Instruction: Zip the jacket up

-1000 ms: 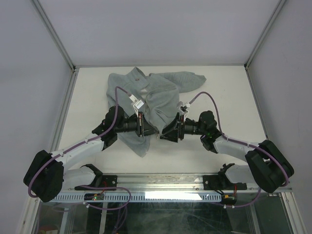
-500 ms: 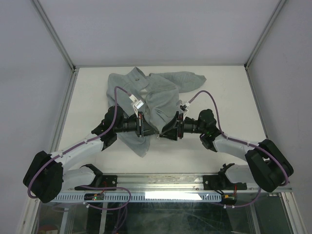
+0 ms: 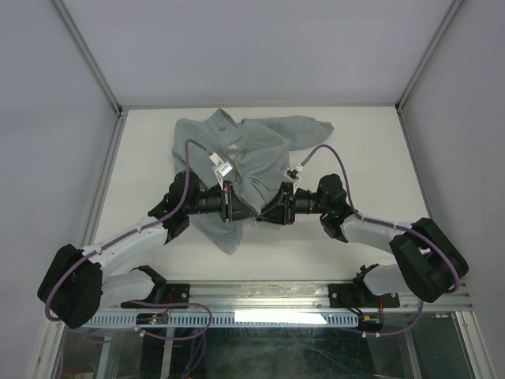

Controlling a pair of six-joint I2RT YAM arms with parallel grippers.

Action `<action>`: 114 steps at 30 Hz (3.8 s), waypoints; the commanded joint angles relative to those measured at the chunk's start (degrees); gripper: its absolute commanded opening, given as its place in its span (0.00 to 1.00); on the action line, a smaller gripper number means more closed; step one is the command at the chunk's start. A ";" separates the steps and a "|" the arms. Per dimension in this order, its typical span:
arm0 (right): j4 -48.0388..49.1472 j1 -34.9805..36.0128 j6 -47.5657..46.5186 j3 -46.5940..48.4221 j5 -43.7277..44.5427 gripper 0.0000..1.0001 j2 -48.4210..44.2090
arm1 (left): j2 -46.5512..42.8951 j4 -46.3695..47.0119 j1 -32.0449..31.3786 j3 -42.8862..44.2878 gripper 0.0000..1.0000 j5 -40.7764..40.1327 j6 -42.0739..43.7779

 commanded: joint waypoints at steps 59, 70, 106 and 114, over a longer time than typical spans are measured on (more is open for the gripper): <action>-0.31 -3.66 -6.18 -7.72 16.80 0.00 -16.72 | 32.35 -61.22 -13.95 22.48 0.58 -41.79 7.41; -2.78 -4.24 -6.34 -7.00 17.29 0.00 -16.81 | 34.46 -56.53 -16.22 21.82 0.10 -42.79 3.82; -0.98 2.40 14.98 -5.02 21.84 0.00 -11.21 | -9.24 21.43 -11.69 -12.34 0.00 -51.53 -10.99; 8.26 3.17 20.89 -6.10 22.50 0.00 -6.11 | -9.23 45.41 -12.00 -21.40 0.00 -49.42 -2.99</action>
